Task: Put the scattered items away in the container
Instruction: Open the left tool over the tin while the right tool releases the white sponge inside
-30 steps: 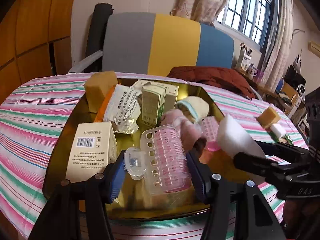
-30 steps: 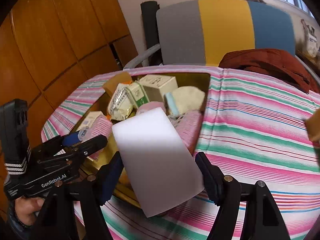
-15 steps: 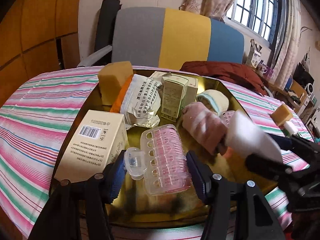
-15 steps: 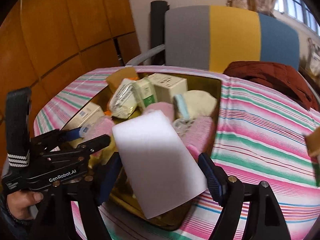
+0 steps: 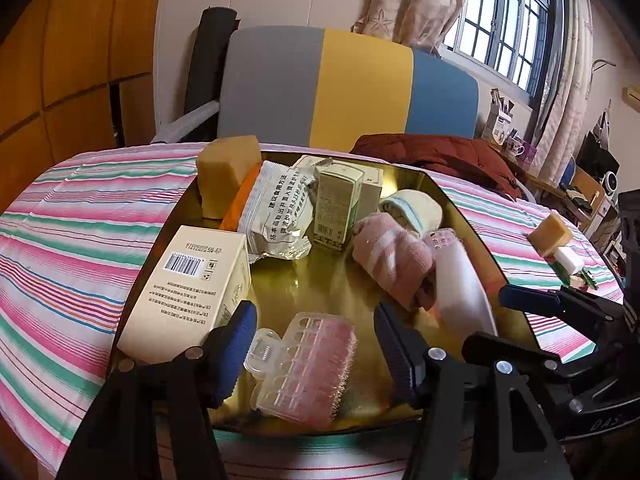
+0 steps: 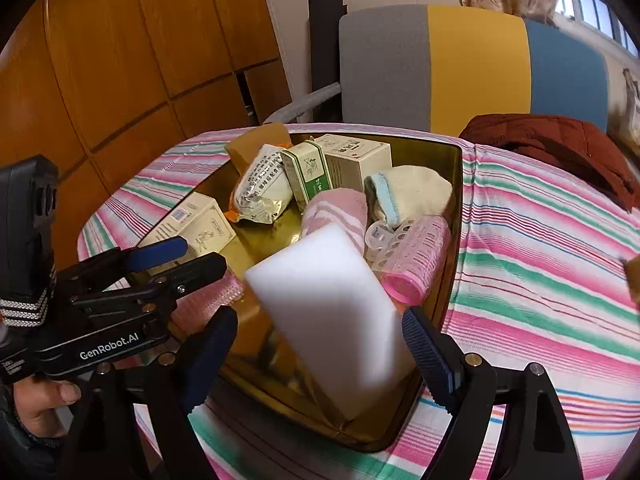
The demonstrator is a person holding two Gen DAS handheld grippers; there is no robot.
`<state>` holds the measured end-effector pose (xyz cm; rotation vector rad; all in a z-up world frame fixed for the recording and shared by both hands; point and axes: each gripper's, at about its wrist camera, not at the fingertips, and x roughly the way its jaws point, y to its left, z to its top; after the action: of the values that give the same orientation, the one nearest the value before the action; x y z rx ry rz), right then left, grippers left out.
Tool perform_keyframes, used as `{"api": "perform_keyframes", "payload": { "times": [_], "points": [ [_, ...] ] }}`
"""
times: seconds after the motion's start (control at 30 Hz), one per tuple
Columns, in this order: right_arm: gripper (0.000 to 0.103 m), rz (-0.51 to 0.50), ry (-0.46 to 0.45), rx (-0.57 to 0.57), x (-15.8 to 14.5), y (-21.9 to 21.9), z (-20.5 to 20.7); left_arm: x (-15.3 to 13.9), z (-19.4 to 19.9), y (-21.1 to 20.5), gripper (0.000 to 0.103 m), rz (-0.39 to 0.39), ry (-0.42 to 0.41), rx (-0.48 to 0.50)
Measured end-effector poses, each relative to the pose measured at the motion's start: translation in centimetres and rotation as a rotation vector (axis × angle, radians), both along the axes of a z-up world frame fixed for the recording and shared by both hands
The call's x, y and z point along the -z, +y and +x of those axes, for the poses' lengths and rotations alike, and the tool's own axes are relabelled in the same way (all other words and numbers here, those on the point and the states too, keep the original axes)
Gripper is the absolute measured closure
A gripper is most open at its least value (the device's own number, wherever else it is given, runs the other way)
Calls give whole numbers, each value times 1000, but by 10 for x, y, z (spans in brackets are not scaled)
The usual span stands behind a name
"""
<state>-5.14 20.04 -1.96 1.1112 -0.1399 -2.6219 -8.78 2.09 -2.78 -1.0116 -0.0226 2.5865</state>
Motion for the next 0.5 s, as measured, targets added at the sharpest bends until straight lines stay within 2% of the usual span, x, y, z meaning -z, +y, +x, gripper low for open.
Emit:
{"api": "perform_keyframes", "payload": {
  "times": [0.2, 0.4, 0.5],
  "points": [
    [17, -103, 30, 16, -7, 20, 18, -5, 10, -2, 41, 26, 16, -7],
    [17, -91, 49, 88, -11, 56, 33, -15, 19, 17, 41, -21, 58, 3],
    [16, -49, 57, 153, -14, 97, 48, -22, 24, 28, 41, -9, 69, 34]
  ]
}}
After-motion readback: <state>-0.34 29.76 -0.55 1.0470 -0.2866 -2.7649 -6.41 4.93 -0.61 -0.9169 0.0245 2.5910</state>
